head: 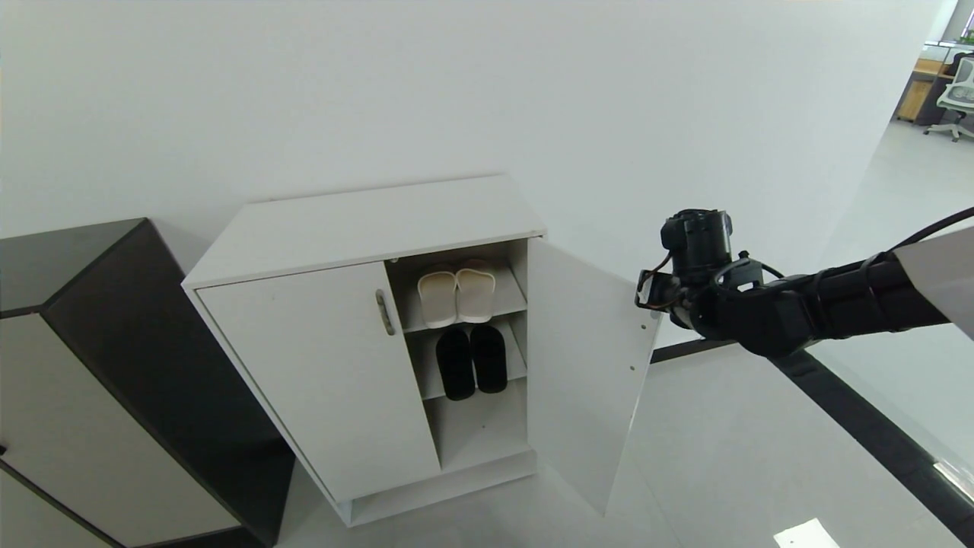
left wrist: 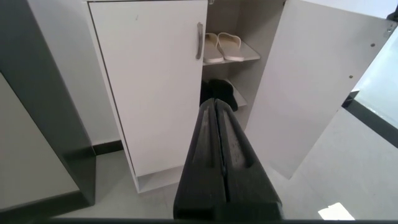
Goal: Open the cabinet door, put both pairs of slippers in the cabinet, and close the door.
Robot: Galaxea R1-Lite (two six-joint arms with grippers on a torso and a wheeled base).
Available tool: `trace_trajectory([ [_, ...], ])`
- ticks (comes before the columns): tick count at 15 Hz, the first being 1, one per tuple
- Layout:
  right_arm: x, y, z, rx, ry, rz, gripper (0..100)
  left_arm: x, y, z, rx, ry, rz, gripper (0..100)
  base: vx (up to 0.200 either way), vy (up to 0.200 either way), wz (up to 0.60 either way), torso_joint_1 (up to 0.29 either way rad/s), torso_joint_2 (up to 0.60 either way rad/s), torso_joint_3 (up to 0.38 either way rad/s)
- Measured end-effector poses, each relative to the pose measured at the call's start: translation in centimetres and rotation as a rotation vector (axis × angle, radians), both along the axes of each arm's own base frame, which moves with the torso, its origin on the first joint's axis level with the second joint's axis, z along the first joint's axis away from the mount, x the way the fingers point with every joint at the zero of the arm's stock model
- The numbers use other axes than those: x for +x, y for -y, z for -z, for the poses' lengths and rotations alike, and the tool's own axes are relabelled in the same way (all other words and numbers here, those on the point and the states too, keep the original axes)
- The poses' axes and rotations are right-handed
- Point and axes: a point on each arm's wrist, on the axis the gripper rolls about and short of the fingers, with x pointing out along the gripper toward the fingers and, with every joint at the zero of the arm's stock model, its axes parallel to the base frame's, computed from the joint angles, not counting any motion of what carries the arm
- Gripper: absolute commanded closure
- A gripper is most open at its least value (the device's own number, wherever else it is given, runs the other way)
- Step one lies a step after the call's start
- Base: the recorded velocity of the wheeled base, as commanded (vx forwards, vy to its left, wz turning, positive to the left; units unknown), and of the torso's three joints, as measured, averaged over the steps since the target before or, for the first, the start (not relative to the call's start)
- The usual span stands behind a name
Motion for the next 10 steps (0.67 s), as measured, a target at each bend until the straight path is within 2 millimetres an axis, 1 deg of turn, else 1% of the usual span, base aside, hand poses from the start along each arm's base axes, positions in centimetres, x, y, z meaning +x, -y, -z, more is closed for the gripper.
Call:
trace_trajectory([
  [2,-0.4,-0.5,0.2,-0.004,-0.006,-0.015,100,0.0,0.0,0.0,0.000,0.000,0.000,100,0.000,0.000,0.00,0.000,0.00,0.000],
  [5,-2.7,-2.5,0.4,-0.017,-0.030,-0.083,100,0.0,0.0,0.0,0.000,0.000,0.000,100,0.000,0.000,0.00,0.000,0.00,0.000],
  [8,-7.3,-5.8,-0.2,-0.024,-0.033,-0.215,100,0.0,0.0,0.0,0.000,0.000,0.000,100,0.000,0.000,0.00,0.000,0.00,0.000],
  [9,-8.7,-6.4,-0.5,-0.023,-0.030,-0.250,100,0.0,0.0,0.0,0.000,0.000,0.000,100,0.000,0.000,0.00,0.000,0.00,0.000],
  [10,-9.7,-6.6,-0.8,-0.021,-0.028,-0.274,100,0.0,0.0,0.0,0.000,-0.001,0.000,100,0.000,0.000,0.00,0.000,0.00,0.000],
])
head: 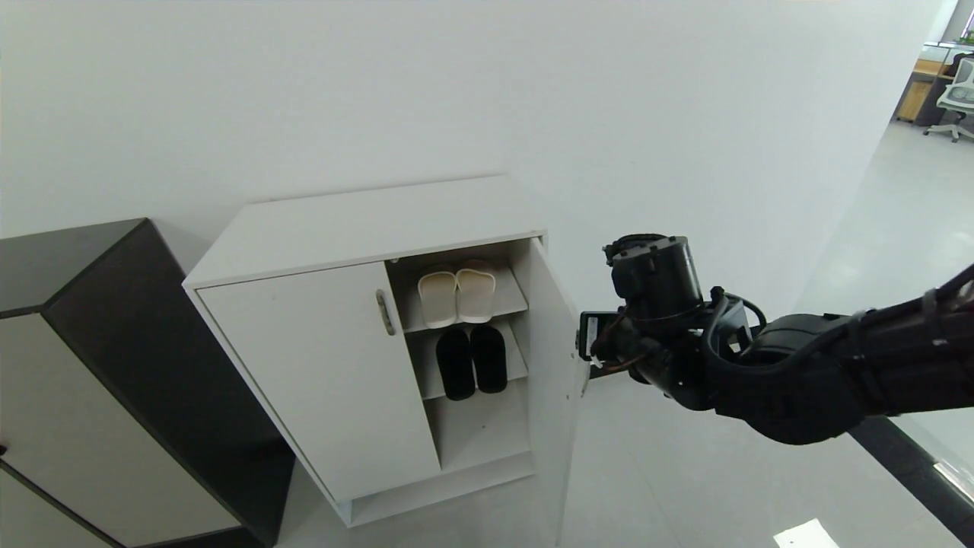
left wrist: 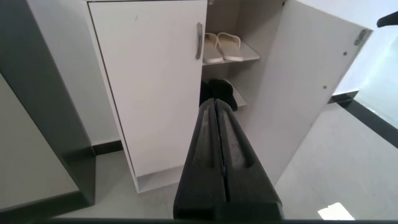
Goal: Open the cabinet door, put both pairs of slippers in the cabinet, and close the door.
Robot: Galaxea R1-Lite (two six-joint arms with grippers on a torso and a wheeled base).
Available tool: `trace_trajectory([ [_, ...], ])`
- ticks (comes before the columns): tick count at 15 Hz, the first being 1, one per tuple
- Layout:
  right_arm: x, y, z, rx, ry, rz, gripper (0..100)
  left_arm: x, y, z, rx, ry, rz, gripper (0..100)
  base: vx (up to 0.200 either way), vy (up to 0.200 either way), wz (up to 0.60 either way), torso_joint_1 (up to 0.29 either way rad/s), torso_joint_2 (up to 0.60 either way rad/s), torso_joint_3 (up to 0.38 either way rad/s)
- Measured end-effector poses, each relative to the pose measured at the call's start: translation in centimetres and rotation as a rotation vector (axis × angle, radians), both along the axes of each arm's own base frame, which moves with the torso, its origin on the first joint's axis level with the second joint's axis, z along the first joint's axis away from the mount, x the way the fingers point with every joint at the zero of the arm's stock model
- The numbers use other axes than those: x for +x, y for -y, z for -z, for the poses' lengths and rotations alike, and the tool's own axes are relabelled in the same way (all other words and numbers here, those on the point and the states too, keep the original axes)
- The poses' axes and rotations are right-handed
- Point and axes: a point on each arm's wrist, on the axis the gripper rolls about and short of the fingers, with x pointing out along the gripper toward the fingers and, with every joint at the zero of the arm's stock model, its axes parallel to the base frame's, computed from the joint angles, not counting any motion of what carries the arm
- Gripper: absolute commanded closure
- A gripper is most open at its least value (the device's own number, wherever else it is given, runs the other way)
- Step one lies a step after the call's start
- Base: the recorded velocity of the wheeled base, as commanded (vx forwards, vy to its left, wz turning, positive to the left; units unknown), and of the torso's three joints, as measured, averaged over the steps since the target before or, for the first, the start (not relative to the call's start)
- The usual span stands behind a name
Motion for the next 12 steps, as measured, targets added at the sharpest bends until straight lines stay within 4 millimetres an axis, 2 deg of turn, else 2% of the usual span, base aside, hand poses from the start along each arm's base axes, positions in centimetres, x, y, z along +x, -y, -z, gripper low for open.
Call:
trace_trajectory([
  [4,-2.8,0.4,-1.0,0.048,0.023,-0.154,100,0.0,0.0,0.0,0.000,0.000,0.000,100,0.000,0.000,0.00,0.000,0.00,0.000],
  [8,-3.7,1.1,-0.9,0.010,0.037,-0.193,100,0.0,0.0,0.0,0.000,0.000,0.000,100,0.000,0.000,0.00,0.000,0.00,0.000],
  [12,-3.9,1.2,-0.8,-0.003,0.039,-0.206,100,0.0,0.0,0.0,0.000,0.000,0.000,100,0.000,0.000,0.60,0.001,0.00,0.006],
])
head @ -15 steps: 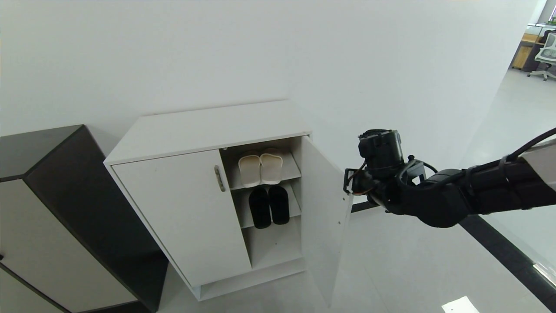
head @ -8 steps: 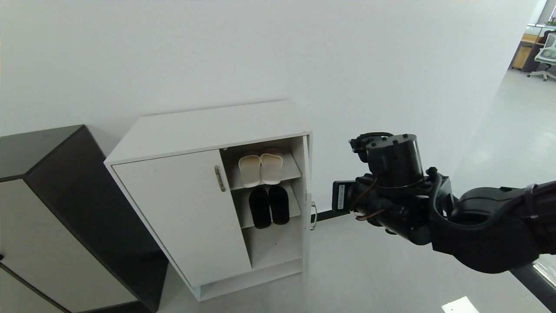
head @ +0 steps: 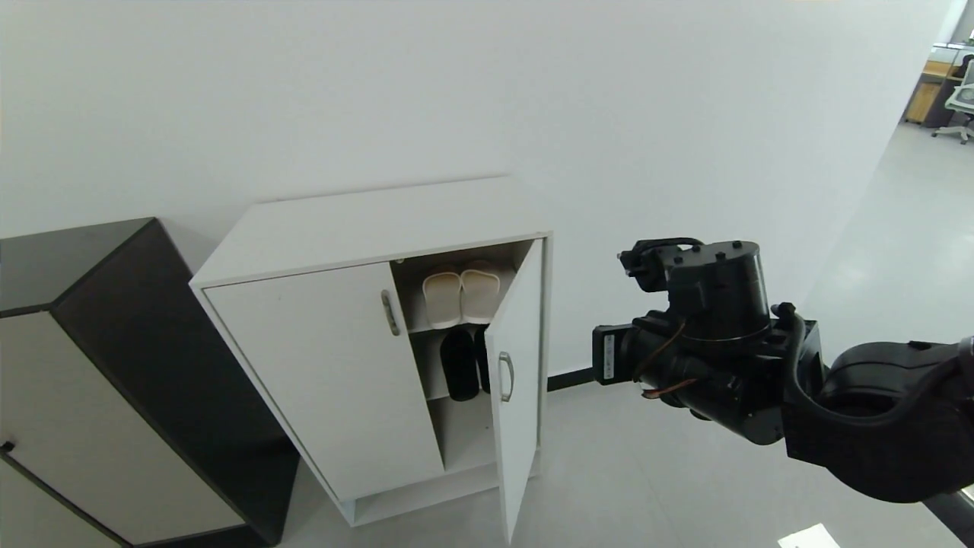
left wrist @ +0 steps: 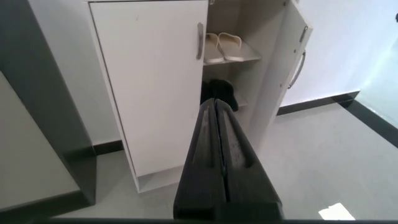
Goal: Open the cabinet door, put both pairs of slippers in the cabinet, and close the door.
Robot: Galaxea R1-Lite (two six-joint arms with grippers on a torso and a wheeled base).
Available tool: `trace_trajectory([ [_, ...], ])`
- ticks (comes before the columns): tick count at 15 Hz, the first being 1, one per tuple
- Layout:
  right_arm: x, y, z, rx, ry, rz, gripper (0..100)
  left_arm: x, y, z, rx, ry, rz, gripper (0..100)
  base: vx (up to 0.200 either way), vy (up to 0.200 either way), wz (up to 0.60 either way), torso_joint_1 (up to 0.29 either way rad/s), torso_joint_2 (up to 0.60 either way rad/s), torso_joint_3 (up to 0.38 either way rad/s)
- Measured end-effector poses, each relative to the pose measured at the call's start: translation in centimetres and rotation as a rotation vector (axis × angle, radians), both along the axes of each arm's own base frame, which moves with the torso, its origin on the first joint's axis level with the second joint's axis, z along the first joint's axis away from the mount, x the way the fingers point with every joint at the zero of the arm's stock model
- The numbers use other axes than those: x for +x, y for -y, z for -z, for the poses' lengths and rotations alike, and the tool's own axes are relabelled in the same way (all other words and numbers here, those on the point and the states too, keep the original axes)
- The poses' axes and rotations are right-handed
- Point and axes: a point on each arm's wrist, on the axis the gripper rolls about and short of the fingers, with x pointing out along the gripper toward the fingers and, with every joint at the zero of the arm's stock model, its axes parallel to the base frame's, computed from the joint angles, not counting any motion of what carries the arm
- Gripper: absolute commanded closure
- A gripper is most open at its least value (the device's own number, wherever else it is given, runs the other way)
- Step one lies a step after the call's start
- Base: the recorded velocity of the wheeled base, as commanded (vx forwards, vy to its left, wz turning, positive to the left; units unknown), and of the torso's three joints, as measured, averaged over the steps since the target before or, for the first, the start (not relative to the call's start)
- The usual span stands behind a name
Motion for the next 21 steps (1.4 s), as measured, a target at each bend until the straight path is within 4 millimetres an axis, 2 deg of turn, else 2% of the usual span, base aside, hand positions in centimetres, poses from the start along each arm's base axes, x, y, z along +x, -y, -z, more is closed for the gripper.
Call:
trace_trajectory([
  [5,0.3,0.4,0.3,0.006,-0.005,-0.010,100,0.0,0.0,0.0,0.000,0.000,0.000,100,0.000,0.000,0.48,0.001,0.00,0.001],
  [7,1.1,1.6,0.5,0.011,0.037,-0.016,100,0.0,0.0,0.0,0.000,0.001,-0.001,100,0.000,0.000,0.00,0.000,0.00,0.000],
  [11,1.5,4.9,2.5,-0.012,0.202,-0.187,100,0.0,0.0,0.0,0.003,-0.001,0.001,100,0.000,0.000,0.00,0.000,0.00,0.000],
  [13,1.8,6.6,4.2,-0.052,0.181,-0.207,100,0.0,0.0,0.0,0.006,0.000,0.001,100,0.100,0.000,0.00,0.004,0.00,-0.004],
  [15,1.9,7.4,5.3,-0.056,0.142,-0.246,100,0.0,0.0,0.0,0.006,-0.002,0.002,100,0.200,0.000,0.00,-0.005,0.00,0.002],
  [17,2.2,8.0,5.8,-0.062,0.121,-0.235,100,0.0,0.0,0.0,0.006,-0.001,0.002,100,0.200,0.000,0.00,0.002,0.00,0.002],
  [21,2.7,8.5,6.3,-0.061,0.105,-0.233,100,0.0,0.0,0.0,0.007,-0.001,0.002,100,0.000,0.000,0.00,0.000,0.00,0.000],
])
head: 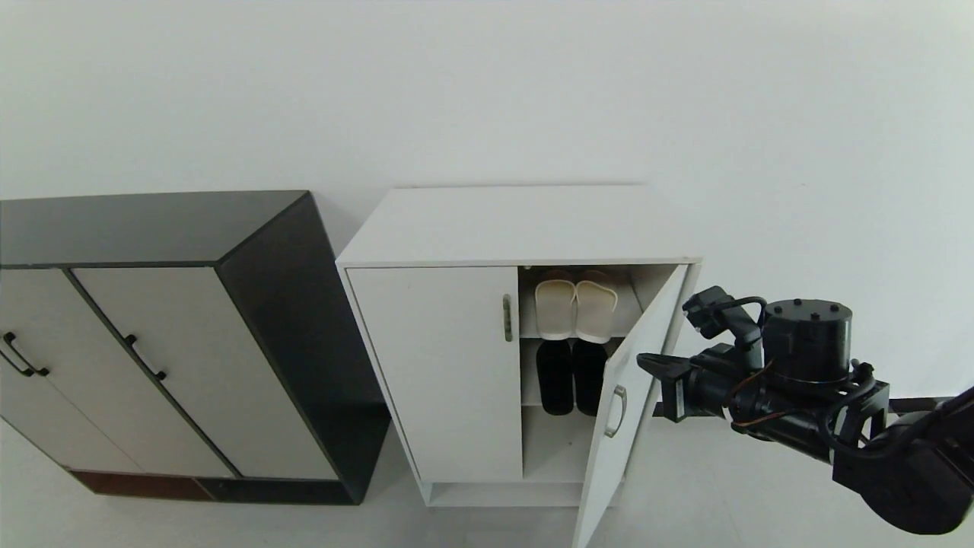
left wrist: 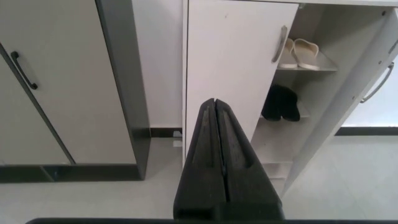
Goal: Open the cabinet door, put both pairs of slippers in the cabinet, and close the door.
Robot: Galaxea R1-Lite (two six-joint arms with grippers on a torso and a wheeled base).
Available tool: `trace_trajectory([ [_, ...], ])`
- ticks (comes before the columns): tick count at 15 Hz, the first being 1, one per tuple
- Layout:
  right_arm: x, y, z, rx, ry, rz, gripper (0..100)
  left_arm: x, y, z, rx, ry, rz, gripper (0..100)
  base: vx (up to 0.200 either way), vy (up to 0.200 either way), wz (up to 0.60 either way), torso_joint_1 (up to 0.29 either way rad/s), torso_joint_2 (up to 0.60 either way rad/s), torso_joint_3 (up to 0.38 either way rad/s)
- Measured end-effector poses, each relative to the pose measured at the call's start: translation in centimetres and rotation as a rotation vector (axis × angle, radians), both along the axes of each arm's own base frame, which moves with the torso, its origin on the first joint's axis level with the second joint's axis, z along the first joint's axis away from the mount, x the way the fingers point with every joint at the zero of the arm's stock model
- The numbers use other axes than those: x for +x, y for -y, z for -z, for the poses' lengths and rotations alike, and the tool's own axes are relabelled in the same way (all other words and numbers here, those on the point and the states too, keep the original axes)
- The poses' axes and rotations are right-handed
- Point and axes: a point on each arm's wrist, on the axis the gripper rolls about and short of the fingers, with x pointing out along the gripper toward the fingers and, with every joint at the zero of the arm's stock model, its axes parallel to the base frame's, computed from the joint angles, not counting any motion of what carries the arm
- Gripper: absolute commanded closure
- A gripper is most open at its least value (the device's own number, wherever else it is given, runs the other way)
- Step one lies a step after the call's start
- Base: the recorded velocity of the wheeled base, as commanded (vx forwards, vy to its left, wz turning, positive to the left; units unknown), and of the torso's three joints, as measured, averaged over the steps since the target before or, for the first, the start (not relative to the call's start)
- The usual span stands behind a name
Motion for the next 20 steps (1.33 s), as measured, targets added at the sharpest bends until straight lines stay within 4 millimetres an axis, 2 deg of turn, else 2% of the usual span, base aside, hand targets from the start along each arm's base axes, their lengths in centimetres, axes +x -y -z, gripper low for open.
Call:
trace_trajectory([
  [11,2.2,-1.1,0.3,0.016,0.013,0.002,100,0.0,0.0,0.0,-0.001,0.000,0.000,100,0.000,0.000,0.00,0.000,0.00,0.000],
  [20,6.5,-3.2,-0.2,0.059,0.093,0.006,100,0.0,0.0,0.0,-0.003,0.000,0.000,100,0.000,0.000,0.00,0.000,0.00,0.000],
])
